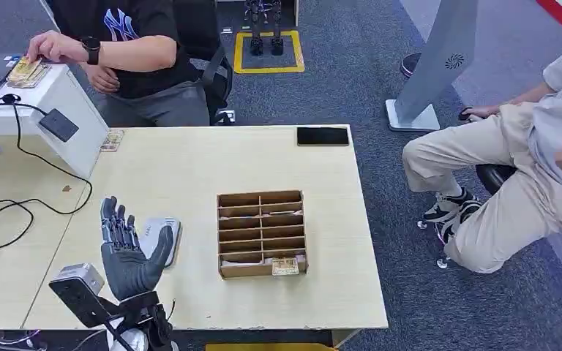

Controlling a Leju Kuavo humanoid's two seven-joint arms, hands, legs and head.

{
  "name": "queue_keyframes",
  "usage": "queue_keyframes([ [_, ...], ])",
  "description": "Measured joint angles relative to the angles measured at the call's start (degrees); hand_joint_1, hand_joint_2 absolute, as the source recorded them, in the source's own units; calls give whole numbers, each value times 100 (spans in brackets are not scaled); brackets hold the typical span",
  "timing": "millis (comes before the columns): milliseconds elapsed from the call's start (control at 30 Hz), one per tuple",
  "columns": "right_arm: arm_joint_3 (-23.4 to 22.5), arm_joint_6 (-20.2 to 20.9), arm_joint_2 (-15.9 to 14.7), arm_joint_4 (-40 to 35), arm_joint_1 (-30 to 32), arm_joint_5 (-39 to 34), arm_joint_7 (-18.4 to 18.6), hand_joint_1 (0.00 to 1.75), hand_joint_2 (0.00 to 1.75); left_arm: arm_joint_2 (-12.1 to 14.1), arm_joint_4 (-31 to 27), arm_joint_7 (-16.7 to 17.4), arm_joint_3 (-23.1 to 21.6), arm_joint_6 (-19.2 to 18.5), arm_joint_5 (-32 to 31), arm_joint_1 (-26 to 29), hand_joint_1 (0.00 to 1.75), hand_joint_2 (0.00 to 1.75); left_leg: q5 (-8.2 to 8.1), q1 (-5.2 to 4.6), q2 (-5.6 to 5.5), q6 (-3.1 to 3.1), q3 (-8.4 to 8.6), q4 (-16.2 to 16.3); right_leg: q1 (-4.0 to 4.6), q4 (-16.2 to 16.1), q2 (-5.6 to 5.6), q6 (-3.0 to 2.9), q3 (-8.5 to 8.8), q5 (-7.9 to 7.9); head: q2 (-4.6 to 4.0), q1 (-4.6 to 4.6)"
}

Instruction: Pass the card to the sensor for recognition and then transmit it.

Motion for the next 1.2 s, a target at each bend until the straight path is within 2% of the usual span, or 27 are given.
queue_keyframes([
  [100, 89, -37, 0, 2, 11, 39, 96, 0, 175, -4, -26, 0, 149, 367, -255, -106, 0, 175, 0, 0, 0, 0, 1, 0, 0, 0, 0, 0, 0, 0, 0, 2],
  [167, 153, -63, 0, 4, 14, 92, 163, 0, 175, 6, -22, 155, 353, 360, 24, -253, 0, 175, 1, 1, 0, -1, 1, 0, 1, 0, 0, 0, -1, 0, 0, 0],
  [267, 254, -133, -2, 17, 30, 96, 234, 0, 175, 74, 51, 197, 744, 362, 304, -519, 0, 175, 3, 1, 1, -2, 2, -1, 1, 1, 1, -1, 0, 1, 0, 2],
  [633, 553, -240, -77, 160, 41, 188, 302, 0, 175, 503, 608, 254, 2211, 450, 486, -1252, 0, 175, 4, 1, 1, -2, 2, -1, 0, 2, 2, -1, 0, 1, 0, 0],
  [767, 581, -293, -81, 199, 52, 195, 332, 0, 175, 579, 756, 208, 2582, 561, 472, -1320, 0, 175, 3, 1, 1, -2, 2, -1, 1, 2, 3, -1, -1, 1, 0, 2],
  [1033, 684, -299, -83, 232, 73, 199, 391, 0, 175, 651, 877, 169, 3049, 741, 481, -1350, 0, 175, 3, 2, 2, -3, 2, -2, 1, 2, 4, -1, -1, 1, 0, 2],
  [1200, 708, -306, -96, 240, 80, 201, 420, 0, 175, 717, 916, 169, 3605, 810, 575, -1342, 0, 175, 3, 2, 2, -3, 1, -3, 1, 3, 3, -1, 0, 0, 0, 2],
])
